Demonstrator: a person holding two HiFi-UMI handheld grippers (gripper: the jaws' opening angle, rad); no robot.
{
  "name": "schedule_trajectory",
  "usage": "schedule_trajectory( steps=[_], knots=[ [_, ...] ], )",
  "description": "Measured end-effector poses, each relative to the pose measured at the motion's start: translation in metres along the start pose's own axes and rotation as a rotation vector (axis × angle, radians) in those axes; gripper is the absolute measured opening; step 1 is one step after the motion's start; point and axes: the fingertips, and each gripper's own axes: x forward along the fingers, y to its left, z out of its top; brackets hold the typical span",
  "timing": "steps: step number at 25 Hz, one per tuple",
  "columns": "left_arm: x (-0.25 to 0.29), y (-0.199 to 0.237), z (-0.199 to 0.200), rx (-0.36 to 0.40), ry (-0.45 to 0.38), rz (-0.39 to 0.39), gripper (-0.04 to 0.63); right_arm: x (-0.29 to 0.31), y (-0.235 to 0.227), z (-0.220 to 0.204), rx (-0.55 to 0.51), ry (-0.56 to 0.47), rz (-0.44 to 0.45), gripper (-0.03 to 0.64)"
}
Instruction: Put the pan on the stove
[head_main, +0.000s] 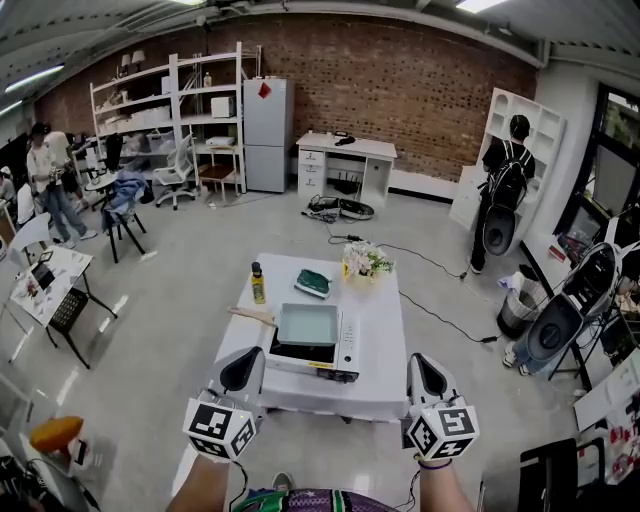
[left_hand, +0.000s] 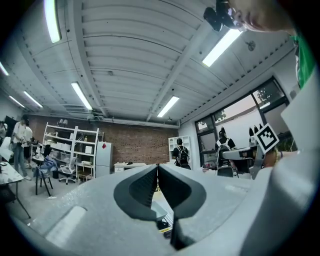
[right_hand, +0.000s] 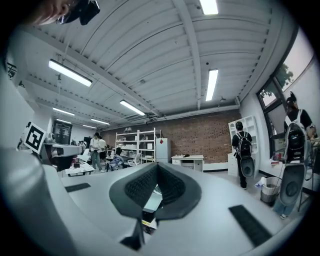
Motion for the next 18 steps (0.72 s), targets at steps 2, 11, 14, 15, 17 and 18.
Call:
schedule_trajectory(
  steps=[2,11,14,15,17,18],
  knots=[
    [-0.001,0.003,-0.001,-0.001,-0.001,0.006,0.017,0.002,0.001,-0.001,0.001,0.004,-0.005,0.001],
    [-0.004,0.014,-0.012,-0.026,0.020,-0.002,0.017,0.008,0.015,-0.004,0.006,0.014,0.018,0.002],
    [-0.003,0.015,-0.010,-0.028,0.021,-0.005,0.017,0.009,0.016,-0.003,0.010,0.017,0.021,0.001],
    [-0.003,0.015,-0.010,-0.027,0.022,-0.007,0.017,0.009,0.016,-0.003,0.012,0.019,0.021,0.002],
    [-0.004,0.016,-0.011,-0.022,0.025,-0.008,0.017,0.009,0.017,-0.004,0.018,0.020,0.021,0.001],
    [-0.004,0.016,-0.012,-0.018,0.028,-0.007,0.017,0.009,0.017,-0.005,0.020,0.020,0.021,0.002]
  ],
)
